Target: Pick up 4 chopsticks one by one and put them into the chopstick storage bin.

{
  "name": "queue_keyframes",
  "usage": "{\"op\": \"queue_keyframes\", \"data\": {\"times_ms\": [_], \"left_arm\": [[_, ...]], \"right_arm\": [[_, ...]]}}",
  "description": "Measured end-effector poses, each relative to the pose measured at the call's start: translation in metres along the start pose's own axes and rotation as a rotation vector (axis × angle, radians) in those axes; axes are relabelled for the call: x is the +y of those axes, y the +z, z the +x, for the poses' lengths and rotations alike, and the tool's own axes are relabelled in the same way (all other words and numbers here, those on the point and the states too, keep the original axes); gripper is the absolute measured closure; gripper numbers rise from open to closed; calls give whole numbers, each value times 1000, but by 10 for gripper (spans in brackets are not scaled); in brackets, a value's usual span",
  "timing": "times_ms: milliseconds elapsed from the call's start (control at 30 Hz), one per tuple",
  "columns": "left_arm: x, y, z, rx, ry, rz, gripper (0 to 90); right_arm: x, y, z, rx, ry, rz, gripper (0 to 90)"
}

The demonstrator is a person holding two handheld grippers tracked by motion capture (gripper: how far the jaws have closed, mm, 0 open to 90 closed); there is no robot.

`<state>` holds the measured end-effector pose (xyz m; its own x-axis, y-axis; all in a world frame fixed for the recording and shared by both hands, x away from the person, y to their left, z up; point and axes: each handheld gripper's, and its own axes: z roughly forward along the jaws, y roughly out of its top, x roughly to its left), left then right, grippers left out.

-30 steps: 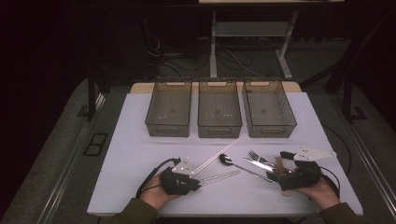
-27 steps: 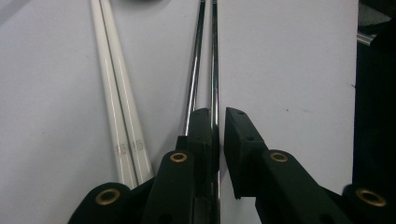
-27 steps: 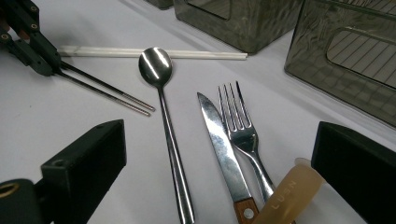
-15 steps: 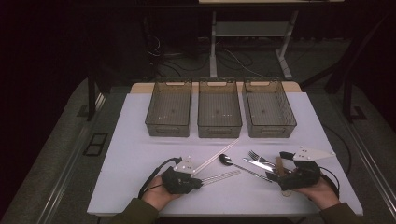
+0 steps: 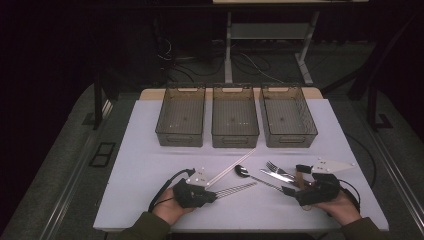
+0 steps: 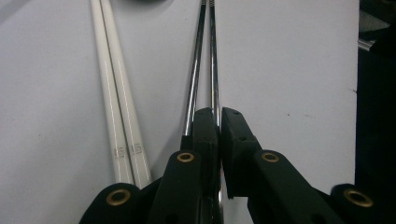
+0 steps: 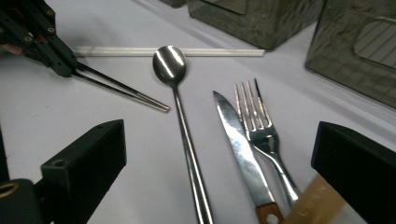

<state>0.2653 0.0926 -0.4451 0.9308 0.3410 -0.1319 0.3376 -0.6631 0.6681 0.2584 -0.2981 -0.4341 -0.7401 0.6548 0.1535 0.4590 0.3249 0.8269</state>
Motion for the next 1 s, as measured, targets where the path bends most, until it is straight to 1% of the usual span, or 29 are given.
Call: {"op": "queue_keyframes", "data": {"times_ms": [267,367,467,600,800,1000], "left_arm": [[1,-2,-1,-7,-2,2,844],[2,-4,-1,-3,-1,-9,844],[3,-5,-1,-7,-13,-28,844],[4,-8,0,-12,-21,-37,844],[5,-16,2,-19,-56,-75,844],[5,-17,3,-10,-69,-78,844]], "right_arm": [[-2,7,5,1,-5,18,32],[-2,9,5,10,-12,25,32],[-2,9,5,9,-9,24,32],[-1,8,5,5,-7,21,32],[-1,7,4,4,-7,19,32],[-1,6,3,0,-5,11,32]]}}
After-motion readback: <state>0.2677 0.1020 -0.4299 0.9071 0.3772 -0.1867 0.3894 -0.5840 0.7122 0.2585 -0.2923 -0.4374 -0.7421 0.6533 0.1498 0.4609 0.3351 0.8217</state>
